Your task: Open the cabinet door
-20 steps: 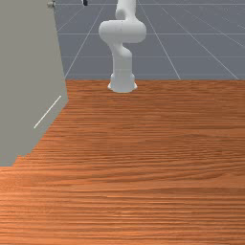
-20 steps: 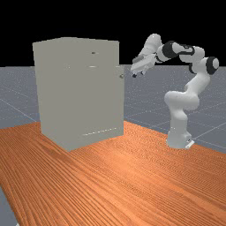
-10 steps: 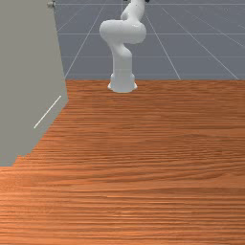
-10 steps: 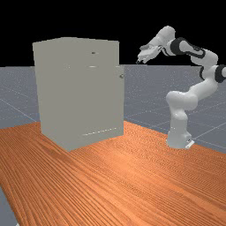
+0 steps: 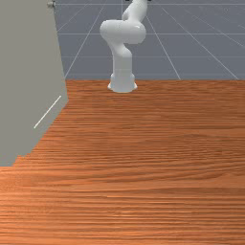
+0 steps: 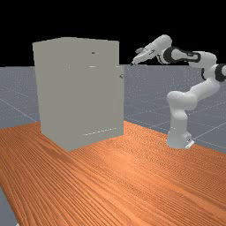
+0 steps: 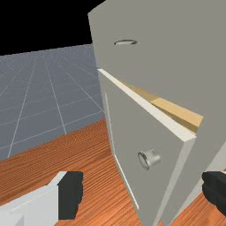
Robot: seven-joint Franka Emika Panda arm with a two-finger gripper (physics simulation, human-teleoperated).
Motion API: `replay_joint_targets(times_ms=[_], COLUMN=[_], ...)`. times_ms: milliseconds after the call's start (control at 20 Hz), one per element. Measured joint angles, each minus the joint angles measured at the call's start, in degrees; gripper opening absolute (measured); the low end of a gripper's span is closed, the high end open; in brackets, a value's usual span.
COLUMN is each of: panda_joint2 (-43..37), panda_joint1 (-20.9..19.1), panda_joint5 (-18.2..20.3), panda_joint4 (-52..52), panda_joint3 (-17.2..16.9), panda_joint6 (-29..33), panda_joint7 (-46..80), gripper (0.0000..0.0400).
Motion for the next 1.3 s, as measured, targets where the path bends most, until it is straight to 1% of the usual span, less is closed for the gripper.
replay_joint_targets(times_ms=[150, 300, 400, 550, 700, 800, 900, 1000, 1100, 1200, 1300], panda_joint2=[1.51, 4.06, 5.28, 7.48, 12.61, 16.82, 18.32, 18.49, 16.90, 15.49, 14.45], panda_joint1=[-1.15, -1.70, -1.34, -0.40, 0.71, 1.02, 0.70, 1.30, 2.36, 3.47, 3.11], panda_joint5=[-1.28, -2.04, -2.12, -2.09, -2.17, -2.27, -2.26, -2.34, -2.72, -2.95, -1.88], panda_joint4=[-1.98, -3.30, -5.16, -7.13, -7.17, -6.67, -6.61, -8.22, -12.17, -13.67, -14.77], panda_joint3=[-1.63, -5.49, -7.04, -8.55, -9.38, -9.57, -10.25, -10.13, -9.29, -8.50, -4.53], panda_joint6=[6.78, 13.97, 18.21, 24.58, 31.84, 34.67, 37.70, 38.90, 39.23, 39.21, 39.16], panda_joint7=[-0.96, -2.75, -3.33, -3.74, -3.84, -3.77, -3.78, -3.72, -3.53, -2.92, 0.56], gripper=[0.0400, 0.0400, 0.0400, 0.0400, 0.0400, 0.0400, 0.0400, 0.0400, 0.0400, 0.0400, 0.0400])
